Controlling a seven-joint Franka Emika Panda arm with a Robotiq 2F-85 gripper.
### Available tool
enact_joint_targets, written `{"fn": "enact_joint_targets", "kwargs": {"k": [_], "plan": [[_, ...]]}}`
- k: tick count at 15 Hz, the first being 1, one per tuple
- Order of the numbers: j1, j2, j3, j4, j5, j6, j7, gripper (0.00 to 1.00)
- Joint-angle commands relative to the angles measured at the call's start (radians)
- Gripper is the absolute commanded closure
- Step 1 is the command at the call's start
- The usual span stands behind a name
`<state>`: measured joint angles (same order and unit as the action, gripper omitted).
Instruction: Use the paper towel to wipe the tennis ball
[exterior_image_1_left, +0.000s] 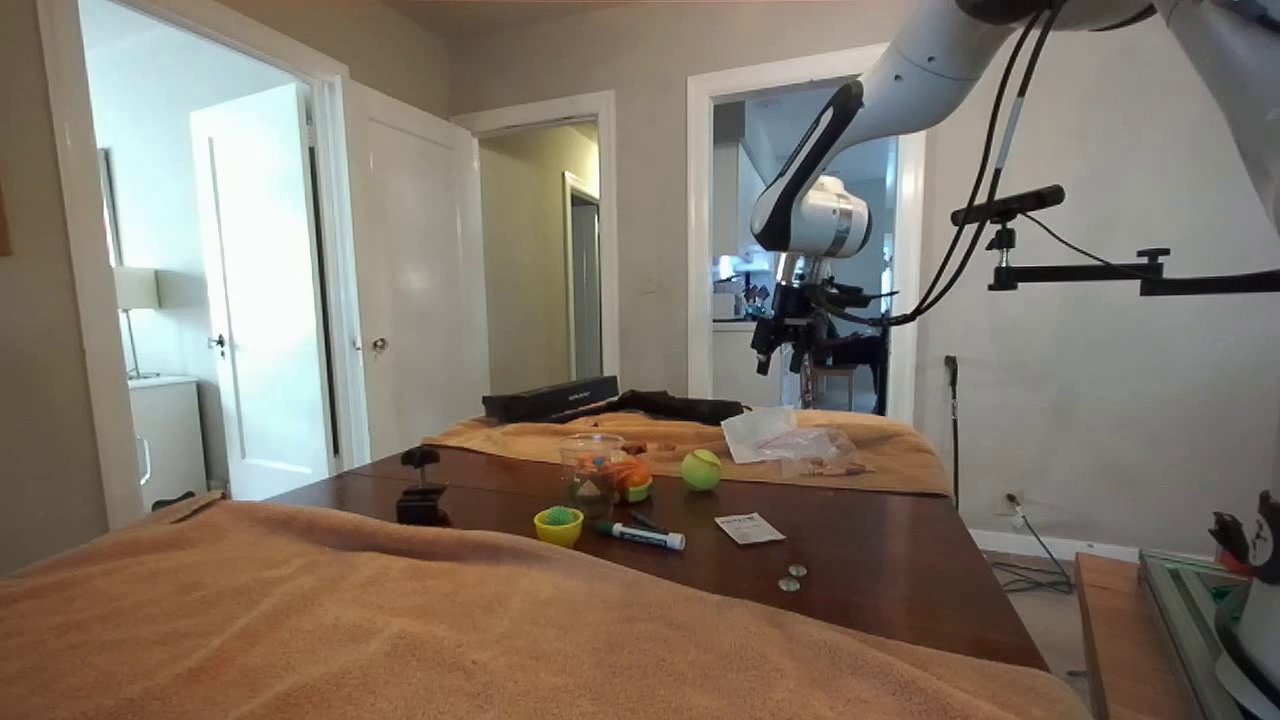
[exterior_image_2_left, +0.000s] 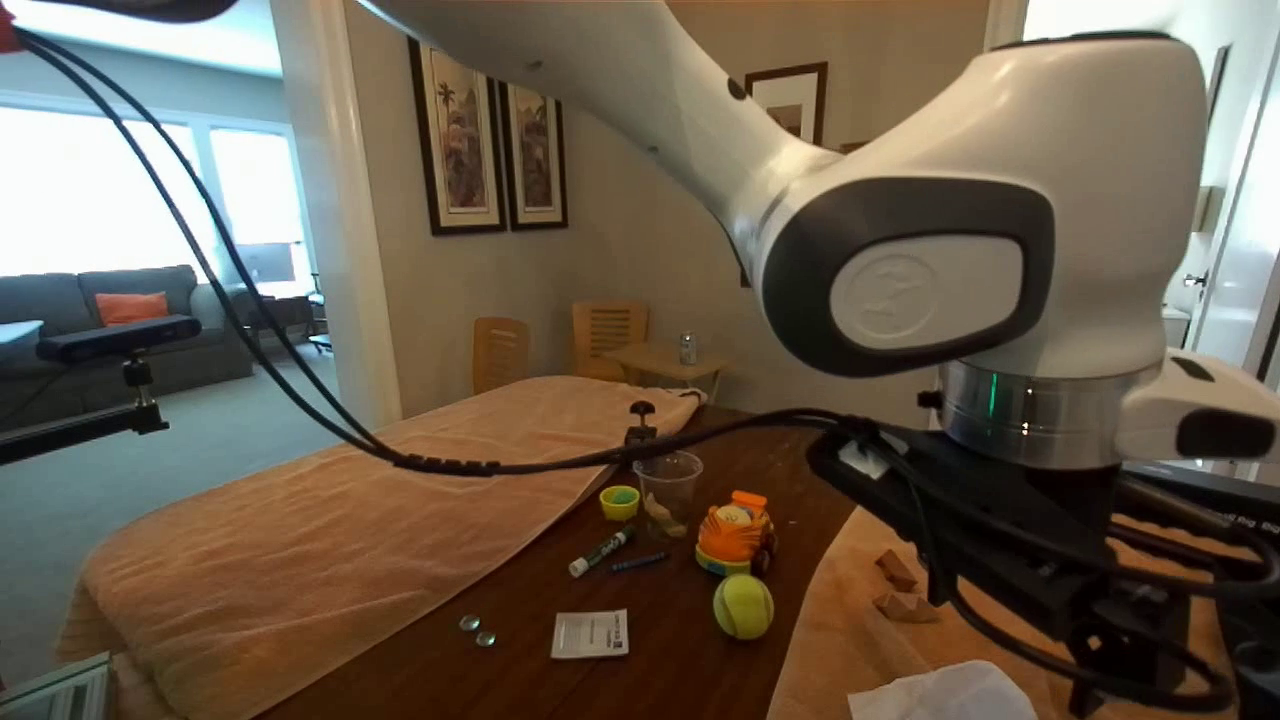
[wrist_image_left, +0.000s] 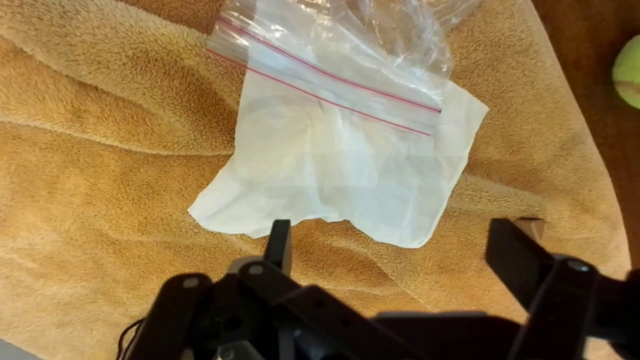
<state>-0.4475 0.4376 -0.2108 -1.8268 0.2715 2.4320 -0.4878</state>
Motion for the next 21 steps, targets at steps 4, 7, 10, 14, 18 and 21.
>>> {"fn": "enact_joint_targets", "kwargs": {"k": [4,7,10,14,18,21], "plan": [[-0.073,0.120,0.059,0.128,0.015,-0.006,0.006,0.00],[-0.080,0.160,0.067,0.169,-0.001,-0.051,0.032,0.00],[-0.077,0.142,0.068,0.129,-0.014,-0.017,0.022,0.00],[-0.062,0.182,0.054,0.154,-0.032,0.016,0.057,0.00],[-0.043,0.228,0.038,0.161,-0.069,0.068,0.101,0.00],[-0.042,0.259,0.043,0.169,-0.089,0.108,0.125,0.26]]}}
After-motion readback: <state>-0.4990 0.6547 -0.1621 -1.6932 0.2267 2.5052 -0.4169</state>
